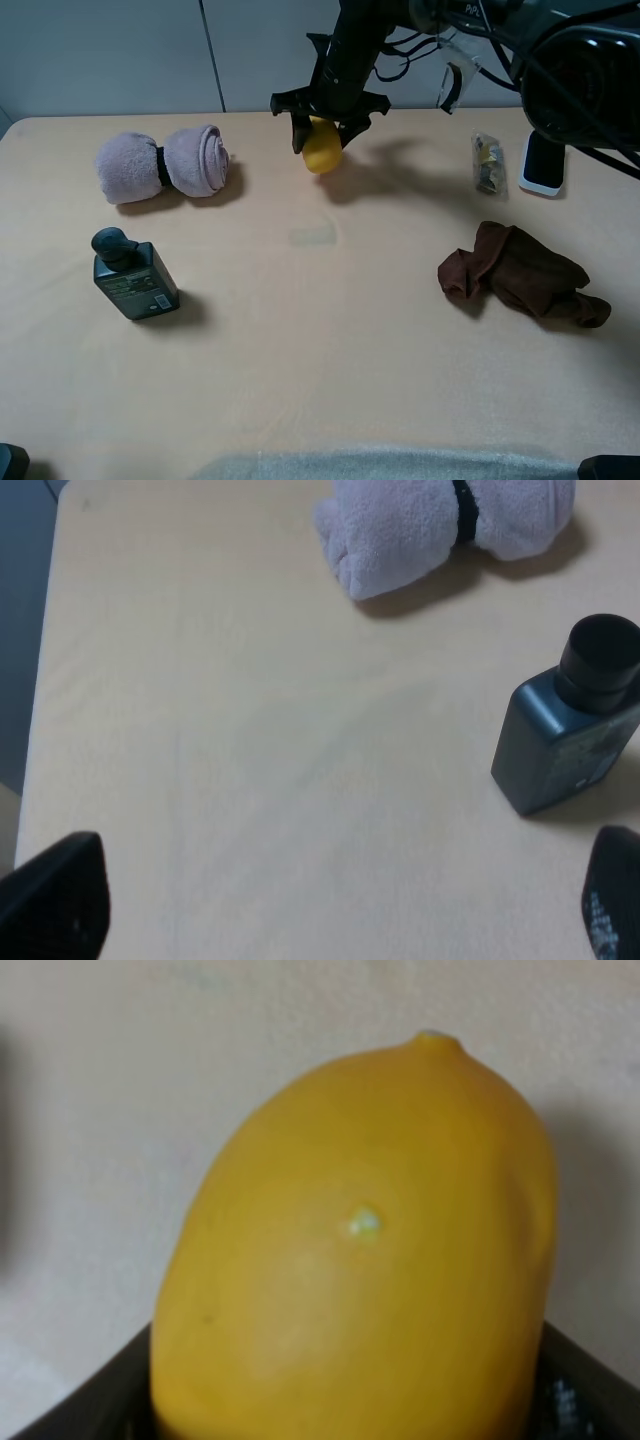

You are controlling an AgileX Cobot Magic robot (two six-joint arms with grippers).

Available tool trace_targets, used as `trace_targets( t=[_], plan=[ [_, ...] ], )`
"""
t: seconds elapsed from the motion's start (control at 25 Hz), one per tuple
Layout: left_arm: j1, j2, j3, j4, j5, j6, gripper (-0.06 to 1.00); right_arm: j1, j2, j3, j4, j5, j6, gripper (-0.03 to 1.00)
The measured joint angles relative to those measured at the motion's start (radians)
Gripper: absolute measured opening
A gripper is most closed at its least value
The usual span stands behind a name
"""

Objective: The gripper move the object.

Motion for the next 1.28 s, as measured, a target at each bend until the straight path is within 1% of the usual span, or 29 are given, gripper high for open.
trace_targets(
  t=[0.52, 1.0, 1.28],
  plan=[
    [0.000, 0.000, 0.000, 0.000, 0.000, 0.000, 0.94, 0.000, -0.089, 0.000, -0.040, 0.148, -0.001, 0.46],
    [0.000, 0.000, 0.000, 0.000, 0.000, -0.006, 0.94, 0.000, -0.167, 0.007, -0.047, 0.151, -0.003, 0.46],
    [0.000, 0.000, 0.000, 0.000, 0.000, 0.000, 0.94, 0.000, -0.265, 0.131, -0.048, 0.152, -0.003, 0.46]
  ],
)
